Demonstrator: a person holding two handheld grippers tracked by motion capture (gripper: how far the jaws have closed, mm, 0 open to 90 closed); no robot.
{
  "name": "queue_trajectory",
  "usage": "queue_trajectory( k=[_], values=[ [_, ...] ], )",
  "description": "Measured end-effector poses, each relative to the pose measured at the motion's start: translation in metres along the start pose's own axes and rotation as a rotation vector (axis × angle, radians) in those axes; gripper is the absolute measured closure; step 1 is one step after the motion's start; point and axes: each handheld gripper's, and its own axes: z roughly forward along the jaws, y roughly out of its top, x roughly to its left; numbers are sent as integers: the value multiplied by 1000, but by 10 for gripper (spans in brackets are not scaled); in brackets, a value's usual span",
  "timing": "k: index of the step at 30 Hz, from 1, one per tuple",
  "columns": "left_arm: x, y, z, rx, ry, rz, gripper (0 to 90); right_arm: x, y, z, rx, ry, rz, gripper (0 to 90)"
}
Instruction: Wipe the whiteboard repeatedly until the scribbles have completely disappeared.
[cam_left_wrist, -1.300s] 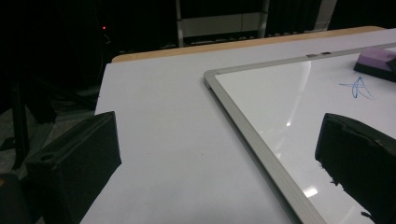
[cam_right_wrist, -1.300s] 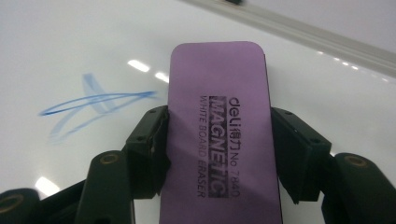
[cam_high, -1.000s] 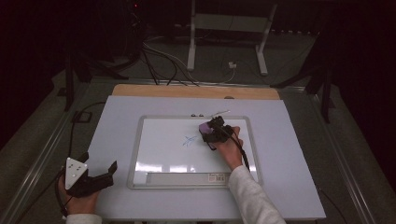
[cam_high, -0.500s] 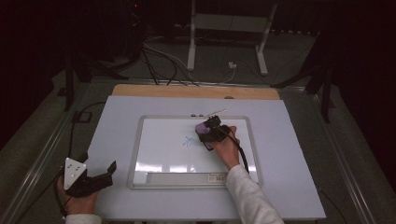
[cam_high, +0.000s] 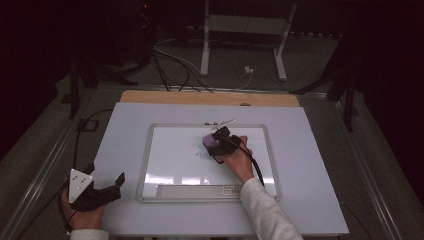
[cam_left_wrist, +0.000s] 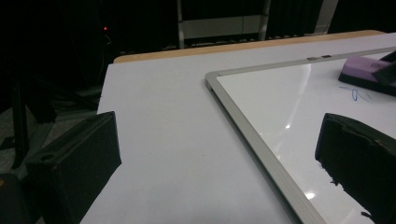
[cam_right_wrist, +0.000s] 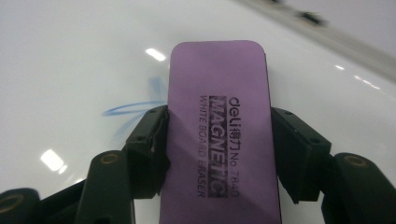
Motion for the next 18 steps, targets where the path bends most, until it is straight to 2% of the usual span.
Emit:
queue_trajectory(
  k=[1,2,3,4,5,8,10,12,14,15,16,18],
  values=[
    [0,0,0,2,-1,1,9,-4,0,0,-3,-11,30,412],
    [0,0,1,2,-2,1,9,-7,-1,1,-7,-2,56,412],
    [0,0,1,2,-2,1,9,-6,-1,1,-10,-2,66,412],
    [0,0,1,3,-3,1,9,-4,-2,1,-14,-6,59,412],
    [-1,0,2,4,-4,1,8,-2,-2,1,-10,15,53,412],
    [-1,0,1,1,-3,5,9,10,-2,1,-3,62,-6,412],
    [-1,0,0,1,-2,3,9,15,-1,1,-4,68,-37,412],
    [0,0,0,1,-2,3,8,12,-1,1,-4,71,-25,412],
    [0,0,0,-1,-1,1,8,7,0,2,-13,6,3,412],
    [0,0,0,1,-2,3,9,5,1,2,-11,-10,29,412],
    [0,0,1,2,-3,3,9,3,1,3,-11,-6,47,412],
    [-1,0,1,3,-4,3,9,7,1,3,-15,-11,29,412]
  ],
)
